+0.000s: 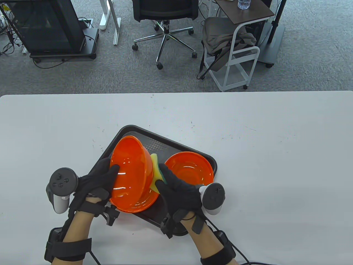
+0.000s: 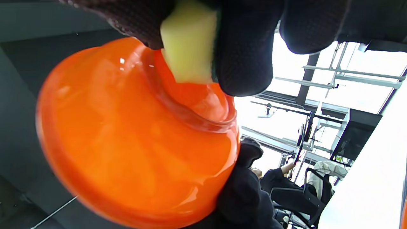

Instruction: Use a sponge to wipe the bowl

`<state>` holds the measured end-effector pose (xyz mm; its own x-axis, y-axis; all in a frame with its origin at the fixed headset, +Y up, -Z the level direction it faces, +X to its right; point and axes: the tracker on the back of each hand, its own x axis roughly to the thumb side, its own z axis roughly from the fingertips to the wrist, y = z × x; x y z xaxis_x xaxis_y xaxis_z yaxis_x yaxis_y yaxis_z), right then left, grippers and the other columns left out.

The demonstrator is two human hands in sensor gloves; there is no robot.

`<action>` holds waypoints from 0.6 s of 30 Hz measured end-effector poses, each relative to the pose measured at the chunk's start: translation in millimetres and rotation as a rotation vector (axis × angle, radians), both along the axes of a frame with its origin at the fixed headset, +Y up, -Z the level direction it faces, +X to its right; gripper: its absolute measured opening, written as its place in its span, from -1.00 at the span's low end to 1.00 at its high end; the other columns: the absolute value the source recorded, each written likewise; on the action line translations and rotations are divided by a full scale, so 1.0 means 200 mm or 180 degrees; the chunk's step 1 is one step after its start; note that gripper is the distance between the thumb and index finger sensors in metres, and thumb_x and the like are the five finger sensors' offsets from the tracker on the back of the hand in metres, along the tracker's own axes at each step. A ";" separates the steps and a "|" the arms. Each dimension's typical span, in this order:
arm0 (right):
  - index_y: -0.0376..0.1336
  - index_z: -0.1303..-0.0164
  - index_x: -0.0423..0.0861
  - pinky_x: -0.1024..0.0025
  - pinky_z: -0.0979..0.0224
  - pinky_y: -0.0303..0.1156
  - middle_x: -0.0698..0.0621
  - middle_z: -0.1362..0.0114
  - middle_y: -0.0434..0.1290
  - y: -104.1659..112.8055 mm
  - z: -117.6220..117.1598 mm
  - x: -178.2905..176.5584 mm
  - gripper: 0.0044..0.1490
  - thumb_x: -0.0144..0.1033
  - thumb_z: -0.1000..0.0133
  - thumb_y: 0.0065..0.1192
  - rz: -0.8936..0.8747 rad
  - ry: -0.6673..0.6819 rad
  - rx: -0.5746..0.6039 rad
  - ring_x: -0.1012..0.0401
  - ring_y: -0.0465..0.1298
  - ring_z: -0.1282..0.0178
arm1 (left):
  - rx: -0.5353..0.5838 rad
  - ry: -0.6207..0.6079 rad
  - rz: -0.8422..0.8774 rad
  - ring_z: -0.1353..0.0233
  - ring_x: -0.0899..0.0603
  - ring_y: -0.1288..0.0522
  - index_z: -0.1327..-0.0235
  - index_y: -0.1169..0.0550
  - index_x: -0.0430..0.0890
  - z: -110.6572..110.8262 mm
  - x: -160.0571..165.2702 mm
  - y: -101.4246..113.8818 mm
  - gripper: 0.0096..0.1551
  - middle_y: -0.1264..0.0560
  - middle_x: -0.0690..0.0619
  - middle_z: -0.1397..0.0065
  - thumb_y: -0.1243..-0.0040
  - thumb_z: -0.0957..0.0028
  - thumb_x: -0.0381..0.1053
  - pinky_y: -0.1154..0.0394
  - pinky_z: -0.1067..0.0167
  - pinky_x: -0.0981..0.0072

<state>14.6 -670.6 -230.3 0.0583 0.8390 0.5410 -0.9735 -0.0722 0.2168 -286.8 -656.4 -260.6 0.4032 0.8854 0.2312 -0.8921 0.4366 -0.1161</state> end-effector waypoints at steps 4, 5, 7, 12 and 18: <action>0.08 -0.46 -0.22 -0.25 -0.31 0.38 -0.30 -0.42 0.44 0.00 0.00 -0.01 -0.36 -0.22 -0.28 0.19 0.0209 0.0033 0.0006 -0.06 0.62 -0.22 | -0.0034 -0.0131 0.0163 0.72 0.15 -0.59 -0.18 -0.47 -0.25 0.01 0.05 0.00 -0.37 -0.70 0.15 0.49 -0.19 -0.12 0.21 -0.68 0.59 0.28; 0.08 -0.46 -0.22 -0.25 -0.31 0.38 -0.30 -0.43 0.44 -0.01 0.00 -0.01 -0.36 -0.22 -0.28 0.20 0.0219 0.0061 -0.0019 -0.07 0.61 -0.22 | -0.0026 -0.0131 0.0176 0.72 0.16 -0.59 -0.18 -0.47 -0.25 0.01 0.05 0.00 -0.37 -0.70 0.16 0.49 -0.19 -0.12 0.21 -0.68 0.59 0.28; 0.08 -0.45 -0.22 -0.26 -0.31 0.38 -0.30 -0.42 0.44 -0.02 -0.01 -0.03 -0.37 -0.22 -0.28 0.20 0.0246 0.0155 -0.0076 -0.07 0.61 -0.22 | 0.0012 -0.0102 0.0238 0.72 0.15 -0.59 -0.18 -0.47 -0.25 0.02 0.04 0.01 -0.37 -0.70 0.16 0.49 -0.20 -0.12 0.21 -0.68 0.59 0.28; 0.09 -0.44 -0.24 -0.26 -0.31 0.38 -0.31 -0.40 0.46 -0.03 -0.01 -0.07 -0.36 -0.22 -0.28 0.21 0.0397 0.0441 -0.0150 -0.06 0.63 -0.20 | 0.0081 0.0041 0.0356 0.73 0.15 -0.59 -0.18 -0.47 -0.25 0.01 -0.01 0.02 -0.38 -0.70 0.15 0.50 -0.20 -0.12 0.20 -0.68 0.59 0.27; 0.10 -0.43 -0.27 -0.26 -0.30 0.39 -0.33 -0.37 0.48 -0.03 -0.02 -0.07 -0.36 -0.21 -0.28 0.22 0.0260 0.0637 -0.0250 -0.06 0.64 -0.17 | 0.0054 0.0308 0.0370 0.72 0.14 -0.59 -0.19 -0.48 -0.25 0.00 -0.11 0.01 -0.38 -0.70 0.15 0.50 -0.21 -0.12 0.20 -0.68 0.58 0.27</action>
